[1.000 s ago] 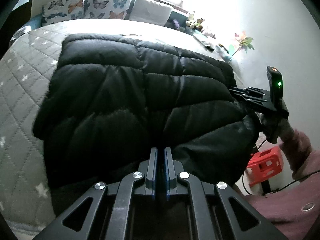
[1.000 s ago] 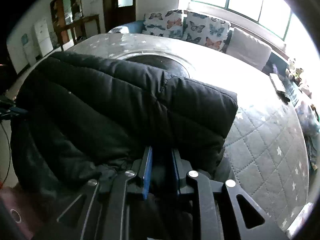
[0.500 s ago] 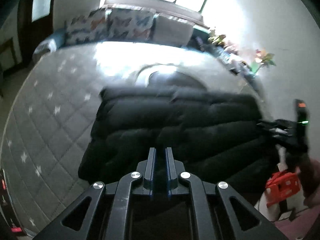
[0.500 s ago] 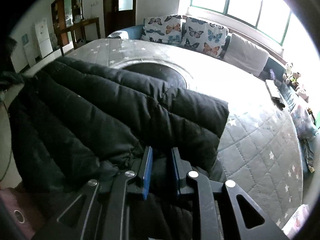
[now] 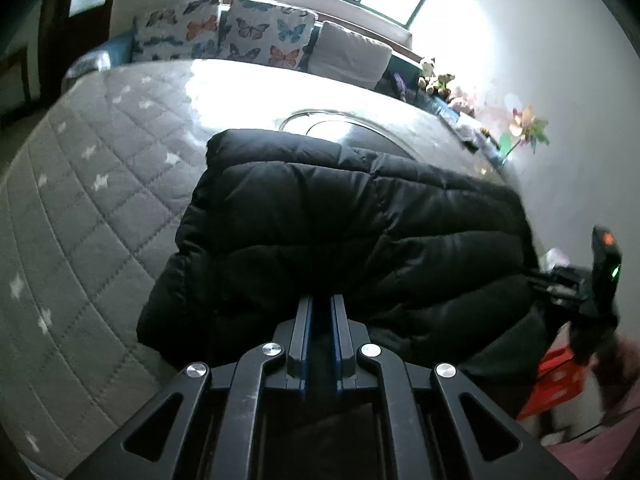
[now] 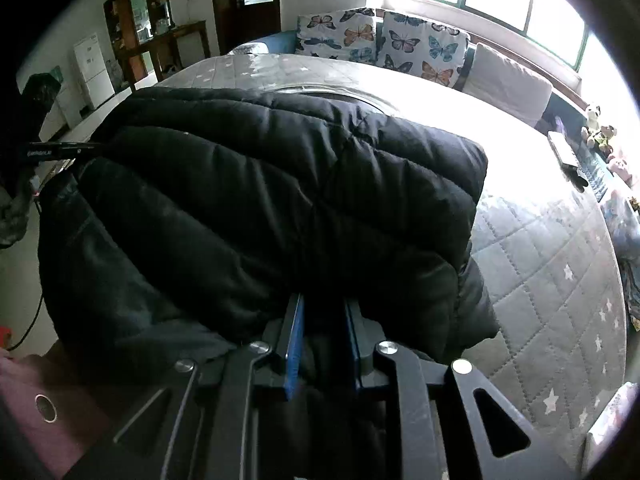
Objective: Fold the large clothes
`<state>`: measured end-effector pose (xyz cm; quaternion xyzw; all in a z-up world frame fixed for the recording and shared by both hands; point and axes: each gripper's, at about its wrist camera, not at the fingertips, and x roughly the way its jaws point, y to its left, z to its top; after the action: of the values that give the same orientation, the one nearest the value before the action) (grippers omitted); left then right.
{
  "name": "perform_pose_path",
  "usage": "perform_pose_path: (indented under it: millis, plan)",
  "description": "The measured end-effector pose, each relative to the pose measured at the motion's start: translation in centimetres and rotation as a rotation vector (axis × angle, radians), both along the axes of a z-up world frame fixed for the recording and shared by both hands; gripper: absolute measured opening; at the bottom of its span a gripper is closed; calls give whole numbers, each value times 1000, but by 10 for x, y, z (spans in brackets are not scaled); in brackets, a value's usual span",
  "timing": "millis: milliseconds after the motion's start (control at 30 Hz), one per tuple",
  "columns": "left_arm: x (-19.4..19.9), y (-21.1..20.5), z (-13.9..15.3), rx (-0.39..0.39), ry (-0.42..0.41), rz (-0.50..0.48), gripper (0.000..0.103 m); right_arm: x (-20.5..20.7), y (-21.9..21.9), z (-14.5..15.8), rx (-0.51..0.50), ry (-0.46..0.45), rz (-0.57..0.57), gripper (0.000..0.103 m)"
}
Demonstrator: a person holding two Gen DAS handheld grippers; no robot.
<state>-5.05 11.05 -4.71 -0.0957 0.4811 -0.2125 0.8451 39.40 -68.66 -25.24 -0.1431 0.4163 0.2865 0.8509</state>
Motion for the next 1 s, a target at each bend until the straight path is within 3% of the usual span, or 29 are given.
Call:
perform_pose_path:
  millis: [67, 167, 233, 267, 300, 467, 833, 867, 900, 933, 1000]
  plan:
    - [1, 7, 7, -25, 13, 21, 11, -3, -1, 8, -16, -21, 16, 22]
    - [-6, 7, 25, 14, -27, 32, 11, -7, -7, 26, 12, -64, 4, 24]
    - [-9, 7, 33, 37, -45, 26, 14, -5, -16, 37, 72, -67, -11, 45]
    - [-9, 7, 35, 52, -47, 28, 16, 0, -23, 43, 115, -59, -23, 65]
    - [-7, 7, 35, 67, -43, 28, 17, 4, -27, 46, 137, -57, -32, 75]
    - [4, 16, 40, 27, -21, 48, 17, 32, -46, 42, 191, -10, -90, 78]
    - [11, 27, 54, 29, -42, 80, 23, 78, -54, 7, 253, 153, -58, 102]
    - [10, 28, 58, 30, -55, 85, 25, 81, -56, 6, 263, 161, -56, 103]
    - [9, 30, 59, 34, -65, 89, 36, 85, -56, 4, 282, 180, -46, 103]
    - [10, 30, 60, 44, -72, 96, 54, 88, -56, 1, 286, 194, -39, 103]
    - [12, 33, 58, 71, -88, 112, 69, 94, -55, -4, 287, 211, -27, 103]
